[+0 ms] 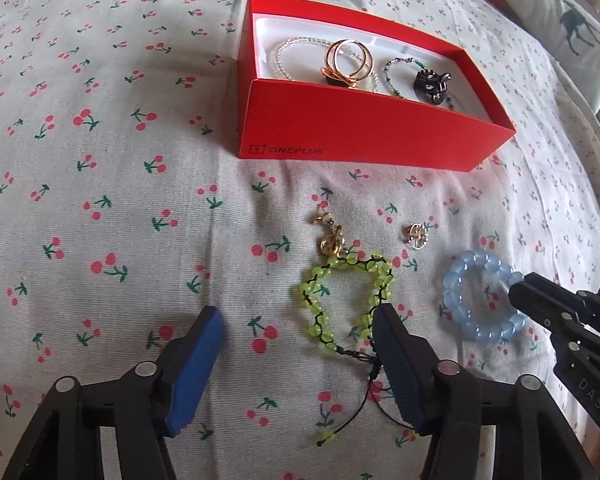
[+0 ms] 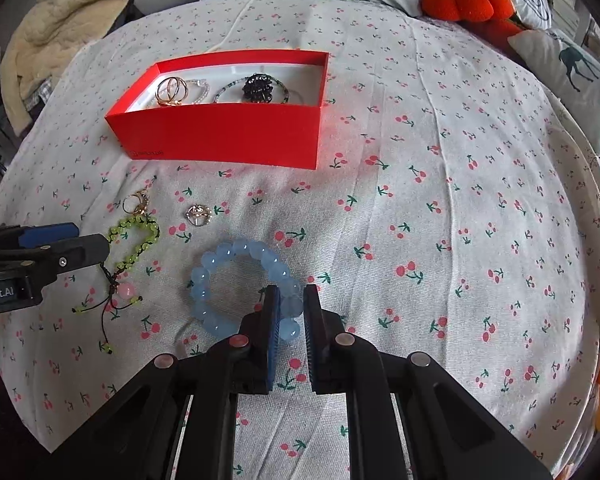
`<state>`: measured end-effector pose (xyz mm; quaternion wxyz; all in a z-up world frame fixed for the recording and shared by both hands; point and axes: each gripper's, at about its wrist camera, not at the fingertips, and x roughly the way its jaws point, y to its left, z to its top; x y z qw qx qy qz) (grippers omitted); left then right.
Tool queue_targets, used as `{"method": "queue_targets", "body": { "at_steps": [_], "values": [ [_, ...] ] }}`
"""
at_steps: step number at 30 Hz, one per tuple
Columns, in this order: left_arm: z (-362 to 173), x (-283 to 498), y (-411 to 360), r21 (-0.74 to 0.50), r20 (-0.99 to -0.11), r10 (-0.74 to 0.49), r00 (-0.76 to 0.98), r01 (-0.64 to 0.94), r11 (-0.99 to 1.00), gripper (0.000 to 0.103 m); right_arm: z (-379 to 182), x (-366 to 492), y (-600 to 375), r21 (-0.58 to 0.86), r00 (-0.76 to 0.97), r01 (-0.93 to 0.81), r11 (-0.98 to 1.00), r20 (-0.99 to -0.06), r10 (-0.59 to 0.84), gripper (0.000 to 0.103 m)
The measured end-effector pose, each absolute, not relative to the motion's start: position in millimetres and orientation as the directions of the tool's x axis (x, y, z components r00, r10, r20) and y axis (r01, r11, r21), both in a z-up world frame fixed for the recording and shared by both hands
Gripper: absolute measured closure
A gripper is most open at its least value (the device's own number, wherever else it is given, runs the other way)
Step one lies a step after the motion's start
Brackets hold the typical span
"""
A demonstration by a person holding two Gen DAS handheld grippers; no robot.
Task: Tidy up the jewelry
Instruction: 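Grasp the light blue bead bracelet with the right gripper while the left grasps the green bead bracelet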
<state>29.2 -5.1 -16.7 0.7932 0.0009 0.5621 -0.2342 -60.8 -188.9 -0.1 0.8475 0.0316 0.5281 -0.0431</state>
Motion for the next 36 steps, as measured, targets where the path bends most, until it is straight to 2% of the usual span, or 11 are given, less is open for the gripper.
{"method": "queue_targets", "body": {
  "at_steps": [2, 4, 13, 19, 21, 22, 36],
  "values": [
    [-19.8, 29.5, -11.1, -0.252, -0.897, -0.361, 0.254, 0.376, 0.892, 0.047, 4.1, -64.1, -193.9, 0.015, 0.444, 0.114, 0.993, -0.895, -0.037, 0.091],
    [-22.8, 28.6, -16.8, -0.214, -0.906, -0.328, 0.266, 0.379, 0.9, 0.049, 7.0, -67.1, -198.8, 0.019, 0.448, 0.122, 0.992, -0.893, -0.038, 0.091],
    [-26.9, 17.2, -40.7, 0.003, -0.92, -0.176, 0.35, 0.456, 0.89, 0.068, 11.0, -72.8, -210.0, 0.039, 0.445, 0.136, 0.99, -0.895, -0.026, 0.091],
    [-27.0, 16.9, -38.9, -0.001, -0.924, -0.181, 0.338, 0.471, 0.882, 0.071, 9.8, -71.6, -210.1, 0.047, 0.432, 0.133, 0.99, -0.902, -0.015, 0.091],
    [-25.8, 15.3, -34.9, 0.001, -0.922, -0.184, 0.341, 0.478, 0.878, 0.085, 8.9, -70.3, -210.2, 0.055, 0.427, 0.133, 0.99, -0.904, -0.008, 0.091],
    [-25.2, 14.0, -31.8, -0.005, -0.921, -0.191, 0.34, 0.481, 0.877, 0.096, 8.8, -69.6, -210.3, 0.058, 0.426, 0.134, 0.989, -0.905, -0.004, 0.091],
    [13.0, 6.4, -12.5, -0.14, -0.868, -0.343, 0.358, 0.486, 0.863, 0.099, 37.9, -63.7, -201.7, 0.12, 0.483, 0.122, 0.985, -0.874, 0.047, 0.091]
  ]
}}
